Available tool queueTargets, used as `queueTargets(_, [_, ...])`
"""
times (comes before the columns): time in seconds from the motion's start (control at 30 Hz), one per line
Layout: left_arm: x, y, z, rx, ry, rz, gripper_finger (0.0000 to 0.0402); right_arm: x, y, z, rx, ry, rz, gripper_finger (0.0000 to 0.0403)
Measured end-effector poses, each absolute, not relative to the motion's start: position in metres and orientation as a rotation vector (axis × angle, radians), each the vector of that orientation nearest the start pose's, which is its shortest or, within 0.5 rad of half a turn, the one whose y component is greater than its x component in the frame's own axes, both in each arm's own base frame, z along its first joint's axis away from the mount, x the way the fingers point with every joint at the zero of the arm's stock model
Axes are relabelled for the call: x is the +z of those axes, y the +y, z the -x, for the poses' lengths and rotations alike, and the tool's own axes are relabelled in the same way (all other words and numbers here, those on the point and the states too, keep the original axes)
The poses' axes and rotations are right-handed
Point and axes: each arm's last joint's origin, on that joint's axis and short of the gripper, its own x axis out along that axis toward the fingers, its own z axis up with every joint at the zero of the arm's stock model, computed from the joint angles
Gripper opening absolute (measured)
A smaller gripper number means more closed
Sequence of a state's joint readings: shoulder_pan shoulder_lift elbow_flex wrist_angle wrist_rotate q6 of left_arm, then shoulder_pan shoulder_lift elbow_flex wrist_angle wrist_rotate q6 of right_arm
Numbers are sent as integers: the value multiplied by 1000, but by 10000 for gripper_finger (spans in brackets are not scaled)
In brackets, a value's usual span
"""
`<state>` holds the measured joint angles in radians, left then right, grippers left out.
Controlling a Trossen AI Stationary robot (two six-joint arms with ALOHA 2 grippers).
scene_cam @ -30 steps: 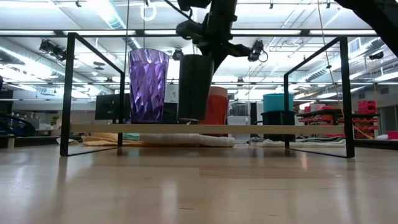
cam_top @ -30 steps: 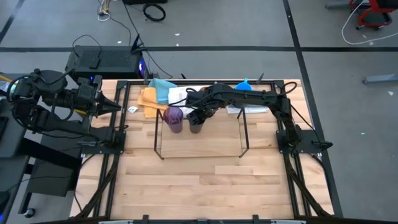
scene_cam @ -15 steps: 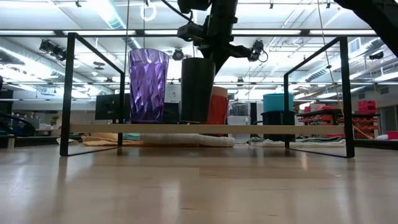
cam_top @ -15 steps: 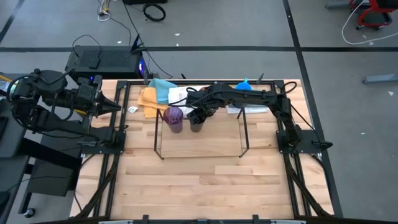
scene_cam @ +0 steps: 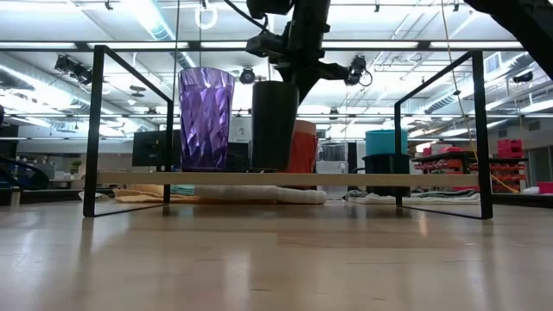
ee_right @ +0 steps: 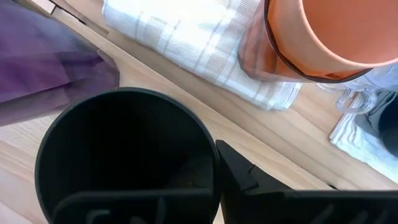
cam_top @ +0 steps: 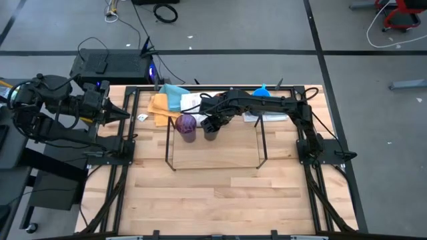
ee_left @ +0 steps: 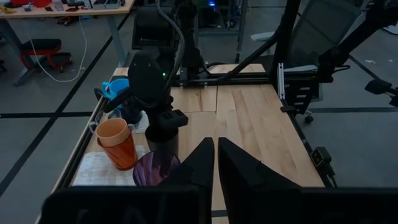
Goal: Stack small to large cups/mugs on shelf
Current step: Put the black cup on the shelf
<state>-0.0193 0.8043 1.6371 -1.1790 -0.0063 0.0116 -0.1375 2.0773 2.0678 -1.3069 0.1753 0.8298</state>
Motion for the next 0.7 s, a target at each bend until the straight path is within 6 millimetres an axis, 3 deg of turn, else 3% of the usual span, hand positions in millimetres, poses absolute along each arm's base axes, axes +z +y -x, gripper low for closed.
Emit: queueTargets(0.7, [482, -1, -48, -15, 349, -16, 28, 300, -62, -417, -742, 1106, -675, 67])
